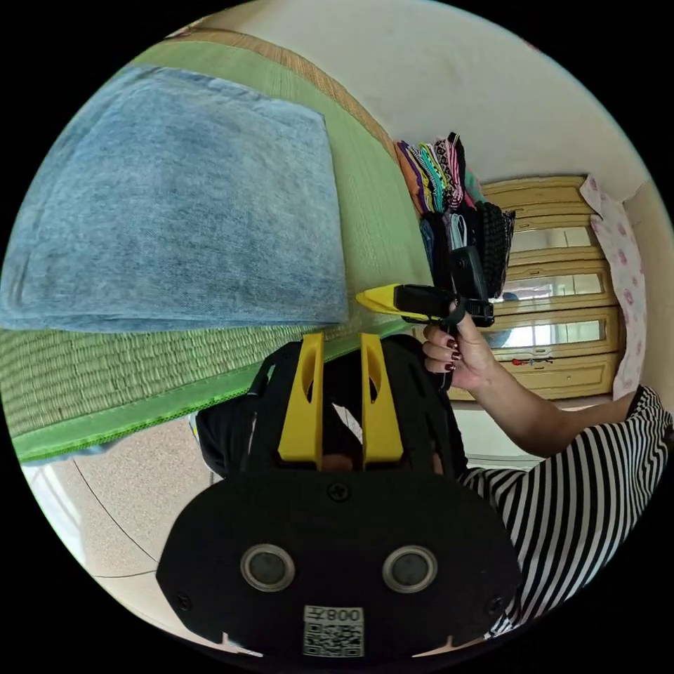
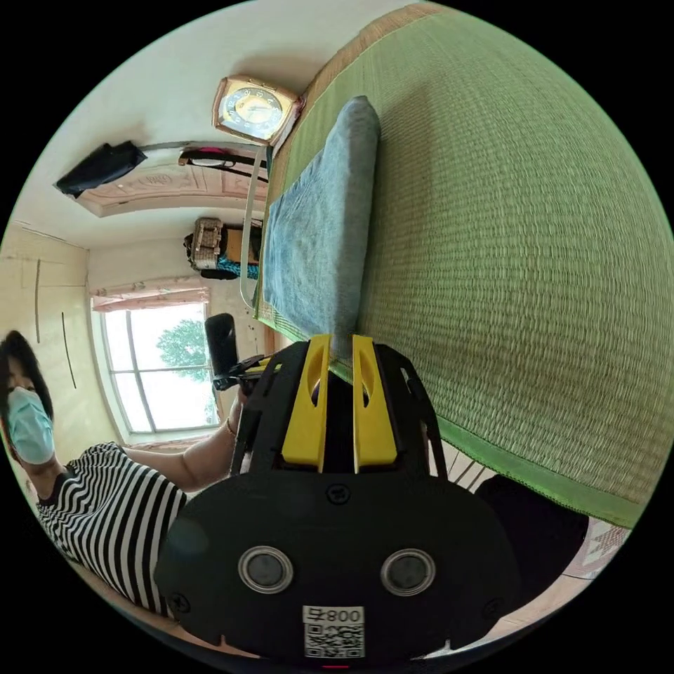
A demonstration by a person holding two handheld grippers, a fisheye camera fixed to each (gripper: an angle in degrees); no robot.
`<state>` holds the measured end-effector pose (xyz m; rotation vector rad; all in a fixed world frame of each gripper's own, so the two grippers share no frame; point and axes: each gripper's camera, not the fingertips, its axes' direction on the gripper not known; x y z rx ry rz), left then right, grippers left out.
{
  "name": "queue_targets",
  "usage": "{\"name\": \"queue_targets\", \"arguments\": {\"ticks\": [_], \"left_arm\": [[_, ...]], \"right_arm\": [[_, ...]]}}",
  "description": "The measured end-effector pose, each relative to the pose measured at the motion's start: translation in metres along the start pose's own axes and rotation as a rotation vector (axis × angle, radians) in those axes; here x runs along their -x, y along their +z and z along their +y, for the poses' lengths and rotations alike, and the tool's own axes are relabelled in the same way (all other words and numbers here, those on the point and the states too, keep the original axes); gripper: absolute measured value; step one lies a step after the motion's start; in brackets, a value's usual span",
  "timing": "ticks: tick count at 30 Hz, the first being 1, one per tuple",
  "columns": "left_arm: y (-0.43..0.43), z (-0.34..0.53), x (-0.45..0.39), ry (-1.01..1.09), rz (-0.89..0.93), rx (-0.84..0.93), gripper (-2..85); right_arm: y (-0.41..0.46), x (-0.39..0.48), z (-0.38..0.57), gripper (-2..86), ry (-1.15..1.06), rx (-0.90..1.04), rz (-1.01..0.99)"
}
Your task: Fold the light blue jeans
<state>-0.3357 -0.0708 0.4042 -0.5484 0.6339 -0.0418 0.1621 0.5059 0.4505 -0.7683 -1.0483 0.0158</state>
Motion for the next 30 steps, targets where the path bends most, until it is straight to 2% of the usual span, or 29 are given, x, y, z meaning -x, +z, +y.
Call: {"name": "queue_targets", "arguments": {"ticks": [8, 18, 24, 30], "left_arm": [[0.000, -0.015, 0.044, -0.143, 0.144, -0.041, 3.6], [-0.024, -0.014, 0.060, -0.114, 0.167, -0.100, 1.7], [-0.033, -0.012, 0.072, -0.115, 0.153, -0.099, 1.8], [-0.061, 0.013, 0.099, -0.149, 0.246, -0.195, 4.0]], "right_arm": [[-0.006, -0.034, -0.010, 9.8, 0.065, 0.015, -0.091], [-0.003, -0.054, -0.029, 11.0, 0.091, 0.029, -0.200], [0.011, -0.059, -0.039, 8.0, 0.092, 0.066, -0.259], [-0.002, -0.049, -0.039, 4.2, 0.054, 0.049, -0.241]]}}
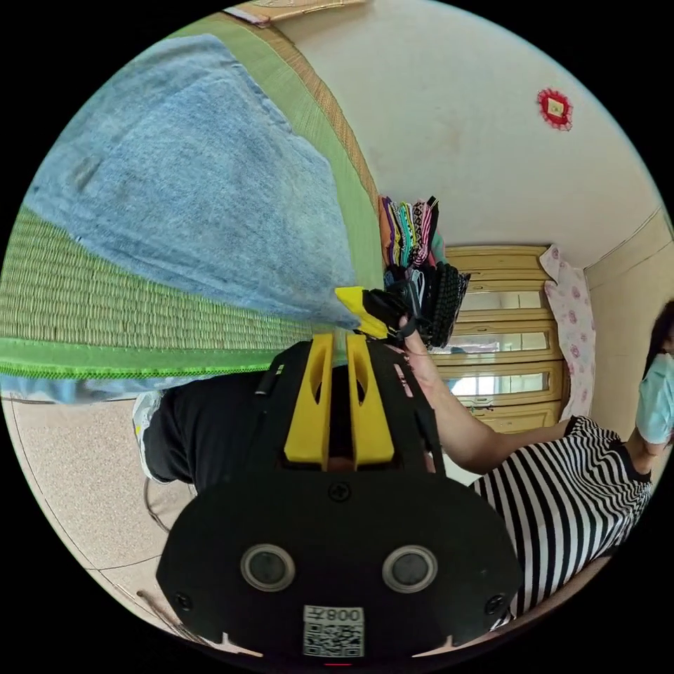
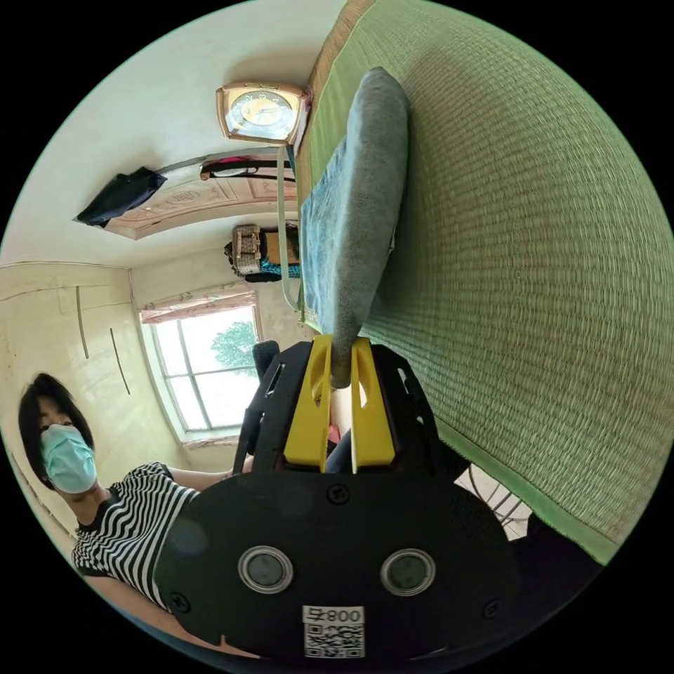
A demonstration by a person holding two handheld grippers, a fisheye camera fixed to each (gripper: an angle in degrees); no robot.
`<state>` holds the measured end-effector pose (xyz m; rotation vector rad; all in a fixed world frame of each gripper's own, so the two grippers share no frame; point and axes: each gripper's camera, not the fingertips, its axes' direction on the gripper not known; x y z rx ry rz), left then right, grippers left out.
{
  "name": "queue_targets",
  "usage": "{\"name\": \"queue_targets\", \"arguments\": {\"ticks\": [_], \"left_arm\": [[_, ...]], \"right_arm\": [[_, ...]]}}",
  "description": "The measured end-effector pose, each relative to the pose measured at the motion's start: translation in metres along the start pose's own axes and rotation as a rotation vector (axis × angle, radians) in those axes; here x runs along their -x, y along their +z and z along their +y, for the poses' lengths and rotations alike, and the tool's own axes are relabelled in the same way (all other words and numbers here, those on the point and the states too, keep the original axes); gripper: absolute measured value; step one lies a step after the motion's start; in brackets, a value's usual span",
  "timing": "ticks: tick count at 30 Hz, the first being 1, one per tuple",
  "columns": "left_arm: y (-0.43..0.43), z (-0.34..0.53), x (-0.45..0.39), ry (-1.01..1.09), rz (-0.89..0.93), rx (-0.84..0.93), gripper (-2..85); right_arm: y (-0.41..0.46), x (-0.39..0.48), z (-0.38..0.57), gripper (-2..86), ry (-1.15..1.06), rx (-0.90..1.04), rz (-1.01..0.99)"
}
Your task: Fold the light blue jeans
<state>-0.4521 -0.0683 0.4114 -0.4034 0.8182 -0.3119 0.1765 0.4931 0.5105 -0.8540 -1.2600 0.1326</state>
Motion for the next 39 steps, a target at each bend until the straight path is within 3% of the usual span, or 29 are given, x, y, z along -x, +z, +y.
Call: {"name": "queue_targets", "arguments": {"ticks": [6, 12, 22, 30, 39], "left_arm": [[-0.049, 0.023, 0.046, -0.170, 0.202, -0.200, 11.8], [-0.077, 0.036, 0.088, -0.362, 0.514, -0.531, 16.5], [-0.084, 0.015, 0.098, -0.500, 0.526, -0.664, 19.8], [-0.078, 0.004, 0.088, -0.523, 0.499, -0.696, 11.8], [-0.050, 0.015, 0.029, -0.458, 0.405, -0.575, 7.0]], "right_arm": [[-0.008, 0.033, -0.004, 2.9, -0.068, -0.003, -0.030], [-0.014, 0.060, -0.016, 2.4, -0.119, -0.003, -0.035], [-0.008, 0.088, -0.029, 2.0, -0.184, 0.004, 0.018], [-0.004, 0.072, -0.010, 2.1, -0.185, 0.009, 0.038], [-0.026, 0.024, 0.048, 1.4, -0.139, -0.052, -0.031]]}}
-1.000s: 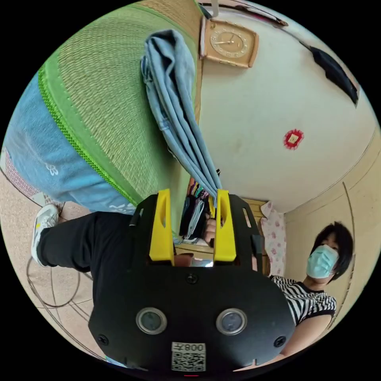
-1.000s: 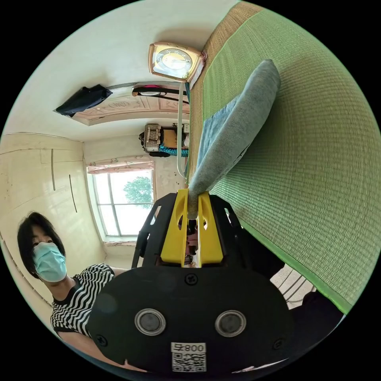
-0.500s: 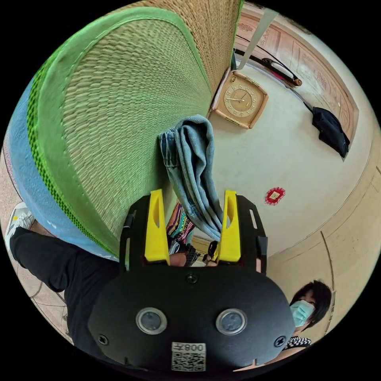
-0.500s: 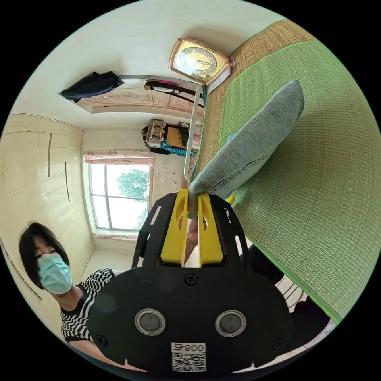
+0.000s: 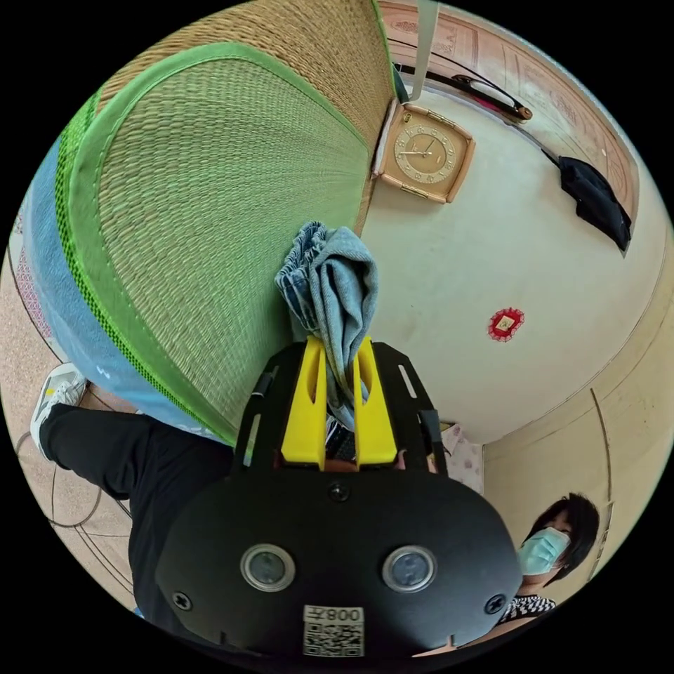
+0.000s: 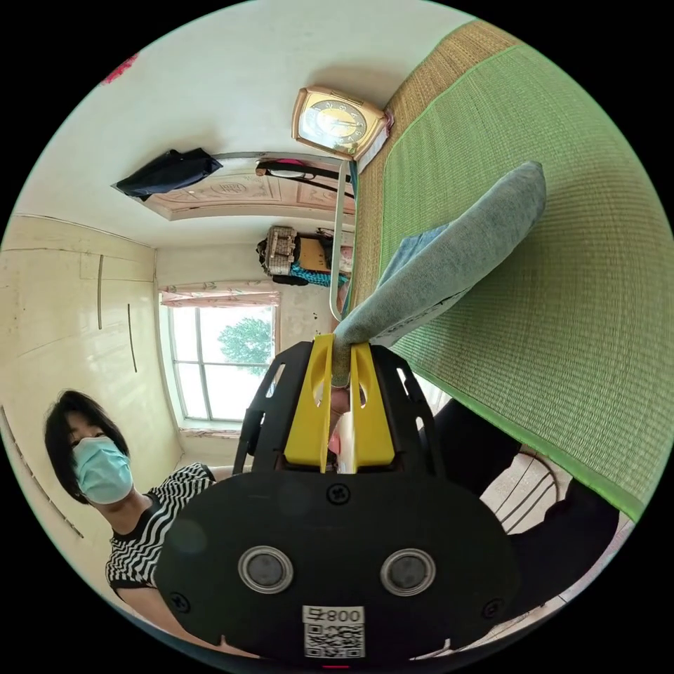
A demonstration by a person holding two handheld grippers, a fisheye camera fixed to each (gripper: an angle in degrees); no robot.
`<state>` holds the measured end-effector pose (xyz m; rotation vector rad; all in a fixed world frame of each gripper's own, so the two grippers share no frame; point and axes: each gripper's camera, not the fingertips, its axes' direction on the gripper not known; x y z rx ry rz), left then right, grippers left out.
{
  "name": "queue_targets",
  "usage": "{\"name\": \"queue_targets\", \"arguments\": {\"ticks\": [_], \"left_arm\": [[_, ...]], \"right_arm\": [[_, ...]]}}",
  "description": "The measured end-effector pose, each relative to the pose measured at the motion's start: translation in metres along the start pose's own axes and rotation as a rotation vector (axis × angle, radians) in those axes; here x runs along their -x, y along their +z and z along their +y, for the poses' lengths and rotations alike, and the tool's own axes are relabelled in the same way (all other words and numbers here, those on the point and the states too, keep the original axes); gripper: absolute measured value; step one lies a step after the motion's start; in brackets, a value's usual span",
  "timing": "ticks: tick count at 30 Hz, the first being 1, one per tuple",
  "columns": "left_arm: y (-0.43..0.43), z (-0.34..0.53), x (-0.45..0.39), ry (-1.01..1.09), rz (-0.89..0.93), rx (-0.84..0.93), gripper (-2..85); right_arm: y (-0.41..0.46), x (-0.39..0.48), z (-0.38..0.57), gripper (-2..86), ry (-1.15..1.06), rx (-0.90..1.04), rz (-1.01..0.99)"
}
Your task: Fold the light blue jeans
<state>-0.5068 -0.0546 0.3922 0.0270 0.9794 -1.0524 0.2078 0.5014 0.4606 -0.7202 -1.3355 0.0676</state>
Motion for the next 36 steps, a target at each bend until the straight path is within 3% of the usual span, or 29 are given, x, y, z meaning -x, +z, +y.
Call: {"name": "queue_targets", "arguments": {"ticks": [18, 30, 36], "left_arm": [[0.115, 0.183, -0.062, 0.070, -0.083, 0.234, 6.6], [0.272, 0.311, -0.139, 0.197, -0.133, 0.457, 6.2], [0.404, 0.379, -0.205, 0.327, -0.142, 0.593, 5.9]], "right_arm": [[-0.056, -0.044, 0.205, 0.9, -0.035, -0.216, -0.057], [-0.104, -0.066, 0.322, 0.7, -0.097, -0.444, -0.113], [-0.164, -0.054, 0.344, 0.7, -0.183, -0.578, -0.094]]}}
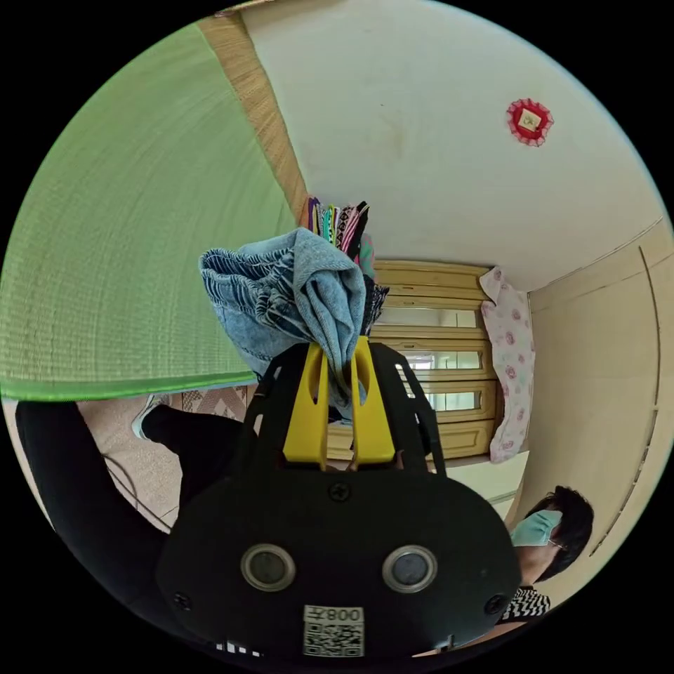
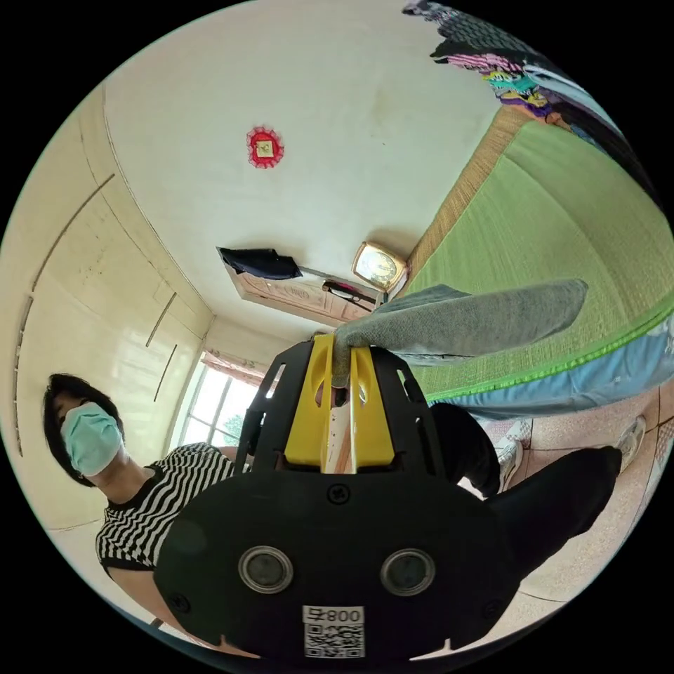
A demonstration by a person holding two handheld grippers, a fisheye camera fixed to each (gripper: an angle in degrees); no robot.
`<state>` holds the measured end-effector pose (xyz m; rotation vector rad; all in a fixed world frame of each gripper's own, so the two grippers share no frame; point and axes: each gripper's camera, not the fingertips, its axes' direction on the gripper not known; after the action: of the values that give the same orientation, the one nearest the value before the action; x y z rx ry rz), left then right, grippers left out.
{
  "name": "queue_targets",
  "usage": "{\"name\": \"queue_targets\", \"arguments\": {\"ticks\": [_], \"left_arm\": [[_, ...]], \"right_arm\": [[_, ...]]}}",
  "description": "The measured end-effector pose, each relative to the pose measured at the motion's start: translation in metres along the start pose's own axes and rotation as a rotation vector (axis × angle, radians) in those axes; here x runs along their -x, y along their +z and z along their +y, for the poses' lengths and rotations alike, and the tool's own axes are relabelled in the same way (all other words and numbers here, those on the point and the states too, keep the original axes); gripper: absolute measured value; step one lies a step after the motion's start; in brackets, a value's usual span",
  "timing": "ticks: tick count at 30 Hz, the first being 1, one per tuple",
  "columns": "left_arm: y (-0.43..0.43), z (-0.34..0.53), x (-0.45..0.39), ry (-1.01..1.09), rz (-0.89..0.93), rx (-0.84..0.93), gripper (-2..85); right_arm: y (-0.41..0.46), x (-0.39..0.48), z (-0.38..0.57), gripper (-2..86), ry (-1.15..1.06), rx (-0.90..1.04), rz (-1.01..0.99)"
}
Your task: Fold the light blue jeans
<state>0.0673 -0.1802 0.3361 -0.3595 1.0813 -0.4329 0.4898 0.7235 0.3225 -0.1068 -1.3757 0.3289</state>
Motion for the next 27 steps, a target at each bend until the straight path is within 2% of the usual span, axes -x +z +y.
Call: {"name": "queue_targets", "arguments": {"ticks": [7, 13, 18, 22, 23, 27], "left_arm": [[0.212, -0.067, -0.191, 0.350, 0.163, 0.114, 5.8], [0.416, -0.095, -0.336, 0.634, 0.323, 0.295, 6.2], [0.576, -0.107, -0.357, 0.674, 0.260, 0.480, 6.4], [0.687, -0.109, -0.323, 0.612, -0.096, 0.655, 6.5], [0.703, -0.105, -0.319, 0.620, -0.086, 0.679, 6.4], [0.738, -0.098, -0.332, 0.611, -0.038, 0.699, 6.5]], "right_arm": [[-0.112, 0.105, -0.082, 0.7, -0.338, -0.201, 0.075], [-0.214, 0.178, -0.108, 0.9, -0.561, -0.404, 0.241], [-0.264, 0.130, -0.103, 1.0, -0.420, -0.514, 0.358], [-0.276, 0.017, -0.088, 1.3, -0.070, -0.535, 0.387], [-0.274, -0.013, -0.085, 1.5, 0.024, -0.498, 0.350], [-0.263, -0.037, -0.067, 2.2, 0.093, -0.493, 0.257]]}}
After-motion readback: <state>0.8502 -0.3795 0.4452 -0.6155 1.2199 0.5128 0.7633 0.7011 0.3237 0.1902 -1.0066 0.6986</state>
